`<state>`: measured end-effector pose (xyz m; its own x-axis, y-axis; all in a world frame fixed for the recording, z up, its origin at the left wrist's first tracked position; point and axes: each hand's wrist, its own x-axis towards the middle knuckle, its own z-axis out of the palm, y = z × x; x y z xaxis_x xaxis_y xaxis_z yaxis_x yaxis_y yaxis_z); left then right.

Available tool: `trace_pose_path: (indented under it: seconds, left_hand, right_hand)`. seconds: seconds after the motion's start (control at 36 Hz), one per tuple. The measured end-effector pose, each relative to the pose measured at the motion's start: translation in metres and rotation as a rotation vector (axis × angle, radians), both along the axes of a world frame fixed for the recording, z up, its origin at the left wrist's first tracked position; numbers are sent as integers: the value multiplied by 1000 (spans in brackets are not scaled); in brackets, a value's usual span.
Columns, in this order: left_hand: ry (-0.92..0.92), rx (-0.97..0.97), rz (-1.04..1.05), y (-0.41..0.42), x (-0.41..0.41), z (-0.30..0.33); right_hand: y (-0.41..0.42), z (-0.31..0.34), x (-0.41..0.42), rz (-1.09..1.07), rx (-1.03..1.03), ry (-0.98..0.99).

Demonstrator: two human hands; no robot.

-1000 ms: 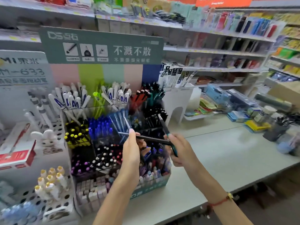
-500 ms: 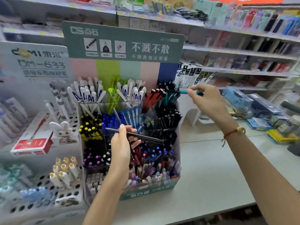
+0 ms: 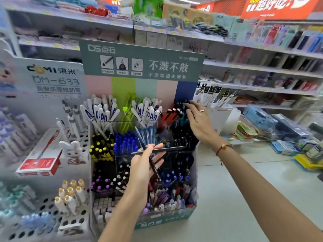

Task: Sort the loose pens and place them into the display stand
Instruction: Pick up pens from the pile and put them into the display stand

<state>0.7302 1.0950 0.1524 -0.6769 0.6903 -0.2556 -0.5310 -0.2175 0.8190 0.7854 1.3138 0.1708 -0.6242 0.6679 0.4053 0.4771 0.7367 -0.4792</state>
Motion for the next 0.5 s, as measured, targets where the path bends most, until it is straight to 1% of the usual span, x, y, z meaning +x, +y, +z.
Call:
trace_pose_path:
  seconds: [0.06,0.11,0.17,0.19,0.22,0.25,0.31,0.33,0.36,0.42,0.44,0.5]
  left_hand:
    - [-13,24,-19,1,2,2]
    - [-8,37,-31,4,3,5]
    - [26,33,-29,7,3,9]
    - [44,32,-29,10,2,11]
    - [58,37,-29,11,1,13]
    - [68,44,-31,13,1,14]
    - [69,58,-40,16,1,16]
    - [58,67,-41,18,2,17]
    - [36,82,-35,20,3,17]
    - [-32,127,-18,23,8,19]
    - [-55,141,-16,25,11,20]
    - [-57,143,-40,27,20,19]
  right_hand:
    - [-2,2,4,-28,25,-42]
    - [-10,7,11,-88,87,-14]
    - [-29,8,21,-150,143,169]
    - [-43,8,27,-169,119,277]
    - [-57,8,32,-169,52,348]
    - [-70,9,38,-146,-63,362]
    - [-90,10,47,-38,-375,295]
    - [-97,9,50,22,-508,298]
    - [-103,8,53,65,-608,347]
    - [-114,7,57,71,-720,504]
    - [-119,5,58,42,-734,577]
    - [-129,0,61,-15,-679,656]
